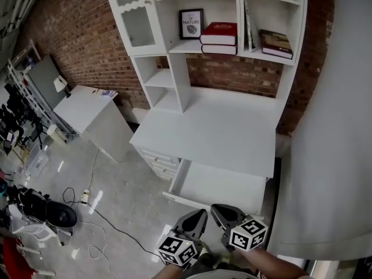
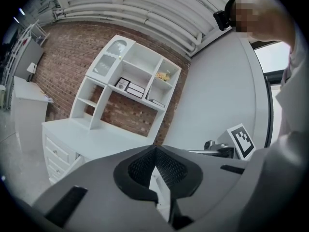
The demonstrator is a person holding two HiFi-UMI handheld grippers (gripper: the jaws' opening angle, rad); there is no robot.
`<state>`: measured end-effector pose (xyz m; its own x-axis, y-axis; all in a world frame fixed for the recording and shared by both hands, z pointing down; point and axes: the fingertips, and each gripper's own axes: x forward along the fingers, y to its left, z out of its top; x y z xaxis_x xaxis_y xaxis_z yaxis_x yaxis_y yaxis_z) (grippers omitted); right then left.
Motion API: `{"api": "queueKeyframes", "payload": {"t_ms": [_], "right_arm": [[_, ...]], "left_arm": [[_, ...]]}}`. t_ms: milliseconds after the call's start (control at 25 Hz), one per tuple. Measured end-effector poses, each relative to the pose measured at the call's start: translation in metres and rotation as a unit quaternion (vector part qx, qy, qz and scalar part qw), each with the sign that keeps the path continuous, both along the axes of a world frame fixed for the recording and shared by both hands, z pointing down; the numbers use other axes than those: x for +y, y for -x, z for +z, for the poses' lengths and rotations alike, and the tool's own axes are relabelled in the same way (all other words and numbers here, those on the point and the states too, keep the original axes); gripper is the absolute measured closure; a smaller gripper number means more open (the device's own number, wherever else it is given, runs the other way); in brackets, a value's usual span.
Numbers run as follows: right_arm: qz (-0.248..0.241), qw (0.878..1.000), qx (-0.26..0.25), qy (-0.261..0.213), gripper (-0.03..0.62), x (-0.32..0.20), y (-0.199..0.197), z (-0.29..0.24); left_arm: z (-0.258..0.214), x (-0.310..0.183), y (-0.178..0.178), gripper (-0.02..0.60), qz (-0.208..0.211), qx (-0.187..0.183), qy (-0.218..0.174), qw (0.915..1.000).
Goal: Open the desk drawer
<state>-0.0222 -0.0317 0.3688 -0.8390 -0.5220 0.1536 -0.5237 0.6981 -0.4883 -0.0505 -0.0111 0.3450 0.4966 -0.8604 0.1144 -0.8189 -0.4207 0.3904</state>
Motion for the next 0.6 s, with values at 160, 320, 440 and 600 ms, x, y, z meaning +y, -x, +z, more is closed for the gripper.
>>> {"api": "queueKeyframes", "payload": {"t_ms": [160, 320, 440, 600], "right_arm": [[-0.008, 1.000, 0.003, -0.023, 0.576, 0.012, -0.005, -0.015], [-0.011, 0.999, 0.004, -0.043, 0.576, 0.020, -0.011, -0.029], [-0.011, 0.999, 0.003, -0.053, 0.576, 0.026, -0.017, -0.037], [-0.014, 0.998, 0.003, -0.061, 0.576, 0.032, -0.022, -0.042]], "left_arm": [[-0.012, 0.012, -0.008, 0.569, -0.005, -0.002, -0.013, 0.9999], [-0.023, 0.020, -0.016, 0.569, -0.005, -0.008, -0.024, 0.9997], [-0.035, 0.026, -0.021, 0.569, -0.007, -0.013, -0.038, 0.9992], [-0.046, 0.031, -0.026, 0.569, -0.011, -0.018, -0.053, 0.9984]]}}
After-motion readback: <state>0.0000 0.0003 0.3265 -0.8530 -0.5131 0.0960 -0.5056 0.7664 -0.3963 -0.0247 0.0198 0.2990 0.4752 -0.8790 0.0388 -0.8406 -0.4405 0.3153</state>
